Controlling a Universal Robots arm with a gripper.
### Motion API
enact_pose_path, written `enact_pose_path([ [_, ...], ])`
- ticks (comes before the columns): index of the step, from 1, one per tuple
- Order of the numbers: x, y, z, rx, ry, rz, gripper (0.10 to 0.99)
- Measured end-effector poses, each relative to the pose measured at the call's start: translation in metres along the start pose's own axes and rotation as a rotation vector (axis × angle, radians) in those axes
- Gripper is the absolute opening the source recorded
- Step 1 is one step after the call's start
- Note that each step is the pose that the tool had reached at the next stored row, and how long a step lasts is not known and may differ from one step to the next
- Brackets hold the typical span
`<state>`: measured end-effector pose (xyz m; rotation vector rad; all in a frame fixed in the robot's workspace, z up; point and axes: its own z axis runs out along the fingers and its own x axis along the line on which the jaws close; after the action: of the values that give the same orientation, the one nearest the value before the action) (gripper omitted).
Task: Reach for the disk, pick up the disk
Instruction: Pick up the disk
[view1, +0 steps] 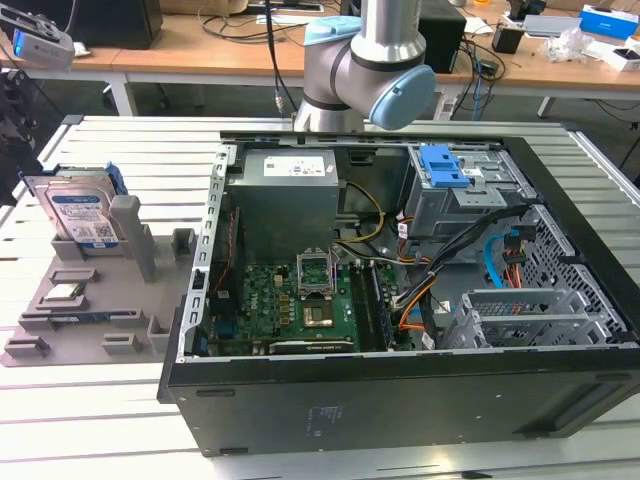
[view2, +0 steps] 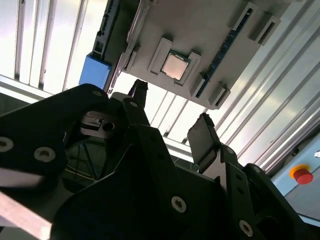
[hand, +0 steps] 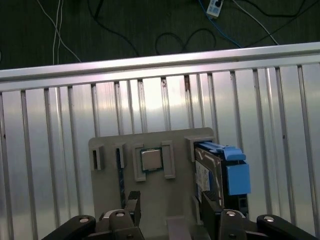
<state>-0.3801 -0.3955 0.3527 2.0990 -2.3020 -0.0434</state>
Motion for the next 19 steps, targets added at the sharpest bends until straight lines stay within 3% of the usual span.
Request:
enact_pose_path([
  [2,-0.0024,0.0003,0.0000,0.000,0.0000,0.000,0.600],
  [14,-0.0471,0.0043,0.0001,0.000,0.0039,0.000,0.600],
  [17,-0.0628,0.0057,0.0001,0.000,0.0044,0.000,0.600],
  [19,-0.0654,0.0059,0.0008,0.001,0.0042,0.000,0.600],
])
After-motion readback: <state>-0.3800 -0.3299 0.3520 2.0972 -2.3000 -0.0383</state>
